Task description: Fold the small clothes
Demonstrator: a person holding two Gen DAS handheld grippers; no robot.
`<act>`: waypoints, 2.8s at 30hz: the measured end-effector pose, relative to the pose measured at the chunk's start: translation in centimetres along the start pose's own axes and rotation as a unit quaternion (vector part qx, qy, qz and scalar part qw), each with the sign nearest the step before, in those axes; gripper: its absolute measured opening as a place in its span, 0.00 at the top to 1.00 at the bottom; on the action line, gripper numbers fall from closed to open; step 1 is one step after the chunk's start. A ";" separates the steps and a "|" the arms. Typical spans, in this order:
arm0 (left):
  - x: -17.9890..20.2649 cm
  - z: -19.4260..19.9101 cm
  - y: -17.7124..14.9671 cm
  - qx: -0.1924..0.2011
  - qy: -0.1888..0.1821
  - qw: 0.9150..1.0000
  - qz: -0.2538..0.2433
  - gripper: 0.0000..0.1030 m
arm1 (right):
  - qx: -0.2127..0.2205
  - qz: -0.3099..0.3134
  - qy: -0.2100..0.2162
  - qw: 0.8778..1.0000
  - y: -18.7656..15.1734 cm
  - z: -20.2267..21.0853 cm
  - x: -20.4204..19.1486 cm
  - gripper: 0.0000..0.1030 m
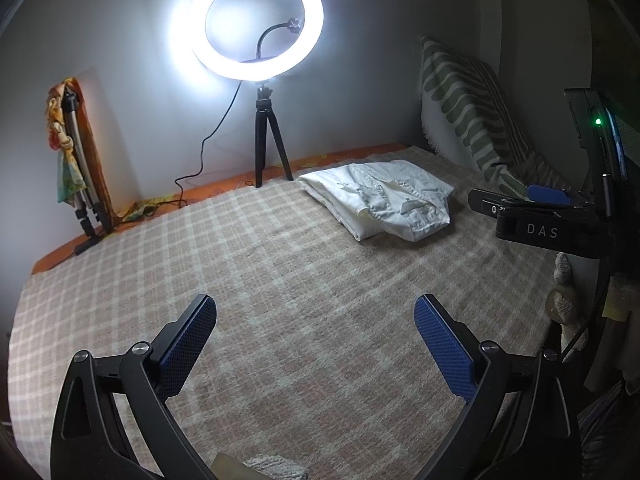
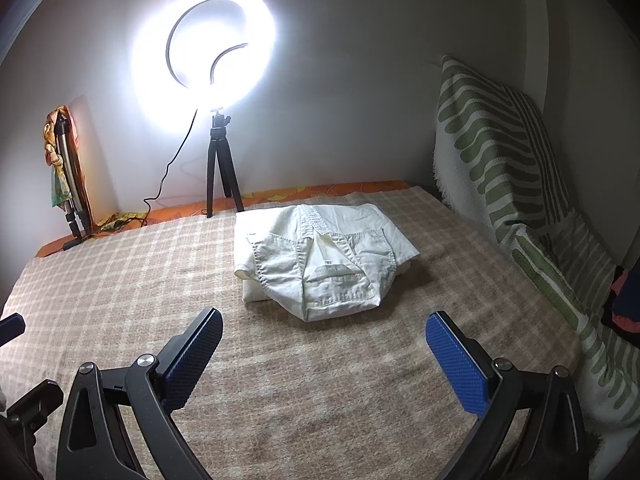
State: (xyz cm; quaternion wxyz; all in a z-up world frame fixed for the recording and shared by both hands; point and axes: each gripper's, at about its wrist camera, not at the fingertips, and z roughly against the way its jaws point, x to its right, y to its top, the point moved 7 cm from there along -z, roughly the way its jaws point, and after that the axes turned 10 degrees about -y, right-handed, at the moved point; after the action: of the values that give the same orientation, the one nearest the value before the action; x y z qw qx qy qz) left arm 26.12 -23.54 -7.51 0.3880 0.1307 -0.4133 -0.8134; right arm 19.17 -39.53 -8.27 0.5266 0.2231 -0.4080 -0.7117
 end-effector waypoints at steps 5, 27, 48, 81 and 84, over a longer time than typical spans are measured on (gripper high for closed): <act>-0.1 0.1 0.1 0.001 0.002 1.000 0.000 0.04 | -0.002 -0.008 0.000 1.000 0.1 -0.2 0.1 0.00; -0.2 0.6 0.1 0.002 0.004 1.000 -0.001 0.04 | -0.009 -0.016 0.006 1.000 0.0 -0.5 -0.5 0.00; -0.2 0.7 0.1 0.003 0.005 1.000 -0.002 0.03 | -0.010 -0.018 0.007 1.000 0.0 -0.7 -0.7 0.00; -0.5 1.1 0.2 0.013 0.010 1.000 -0.009 0.03 | -0.013 -0.017 0.009 1.000 -0.3 -0.6 -1.1 0.00; -0.6 1.2 0.2 0.015 0.010 1.000 -0.008 0.03 | -0.013 -0.014 0.011 1.000 -0.3 -0.8 -1.2 0.00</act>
State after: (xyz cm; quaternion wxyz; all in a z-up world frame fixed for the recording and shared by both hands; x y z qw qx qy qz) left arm 25.99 -22.53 -6.64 0.3832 0.1477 -0.4208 -0.8089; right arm 19.99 -38.64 -9.08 0.5237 0.2299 -0.3899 -0.7217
